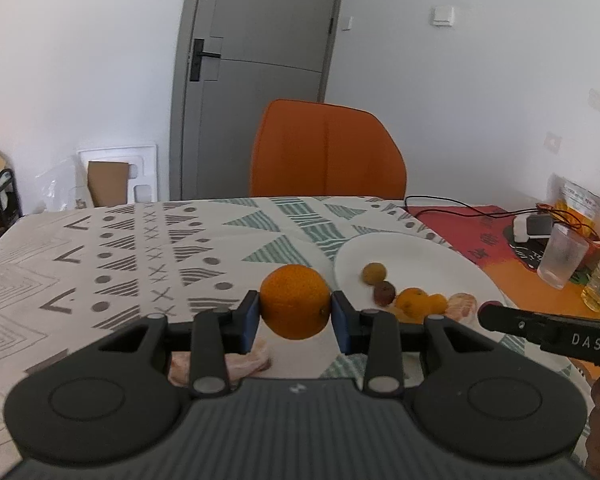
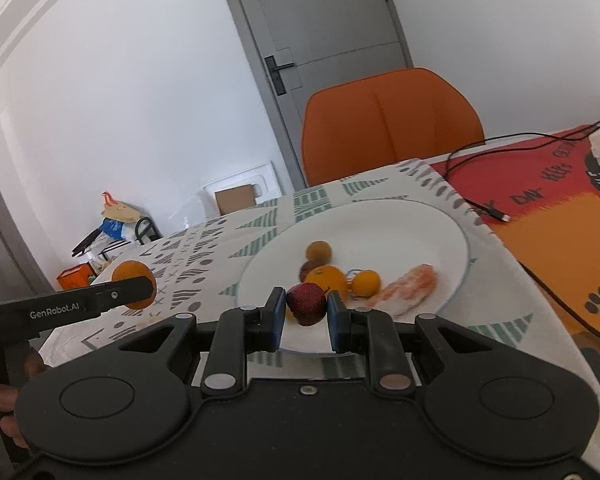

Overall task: Organize fruits
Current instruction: 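Carry the red plum and large orange over the white plate, then open both grippers to release the plum and orange onto the plate, then move the left gripper to a small tangerine while the right gripper approaches a pomelo piece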

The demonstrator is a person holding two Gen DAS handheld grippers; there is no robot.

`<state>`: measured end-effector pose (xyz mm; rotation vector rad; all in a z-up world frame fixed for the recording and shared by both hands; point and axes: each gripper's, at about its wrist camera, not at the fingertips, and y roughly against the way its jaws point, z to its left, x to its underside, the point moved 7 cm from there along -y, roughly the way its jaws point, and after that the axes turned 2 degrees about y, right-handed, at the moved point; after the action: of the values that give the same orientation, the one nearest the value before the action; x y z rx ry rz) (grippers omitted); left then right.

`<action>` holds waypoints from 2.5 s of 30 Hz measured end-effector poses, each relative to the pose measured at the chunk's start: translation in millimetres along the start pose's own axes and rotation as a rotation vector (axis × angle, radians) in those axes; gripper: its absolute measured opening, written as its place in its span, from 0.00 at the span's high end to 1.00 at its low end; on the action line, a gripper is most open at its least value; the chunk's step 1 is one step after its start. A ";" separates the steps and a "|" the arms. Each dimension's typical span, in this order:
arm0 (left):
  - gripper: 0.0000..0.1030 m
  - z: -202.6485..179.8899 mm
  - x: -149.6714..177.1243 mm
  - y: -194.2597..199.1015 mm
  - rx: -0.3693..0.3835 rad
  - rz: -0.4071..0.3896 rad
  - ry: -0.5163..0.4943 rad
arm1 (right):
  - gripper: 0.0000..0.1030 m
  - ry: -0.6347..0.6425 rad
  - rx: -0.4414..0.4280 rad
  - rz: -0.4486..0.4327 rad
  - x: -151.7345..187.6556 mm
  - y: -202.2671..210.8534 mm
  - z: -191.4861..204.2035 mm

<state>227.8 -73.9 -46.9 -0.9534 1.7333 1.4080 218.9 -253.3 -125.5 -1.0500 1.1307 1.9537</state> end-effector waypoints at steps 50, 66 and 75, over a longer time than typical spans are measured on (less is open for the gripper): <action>0.50 -35.2 -6.9 -79.3 0.007 0.082 -0.054 | 0.65 -0.082 0.072 0.039 -5.9 -42.6 -57.9; 0.21 4.4 -8.4 -32.5 -0.060 0.031 0.003 | 0.45 -0.050 0.066 0.022 -5.6 -23.9 -27.5; 0.12 20.2 -8.1 -8.2 -0.080 0.013 0.009 | 0.19 -0.036 0.050 0.009 -3.8 -16.9 -10.8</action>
<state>240.2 -54.3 -47.0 -0.9938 1.7032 1.4939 238.0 -256.4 -132.0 -0.9812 1.1609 1.9338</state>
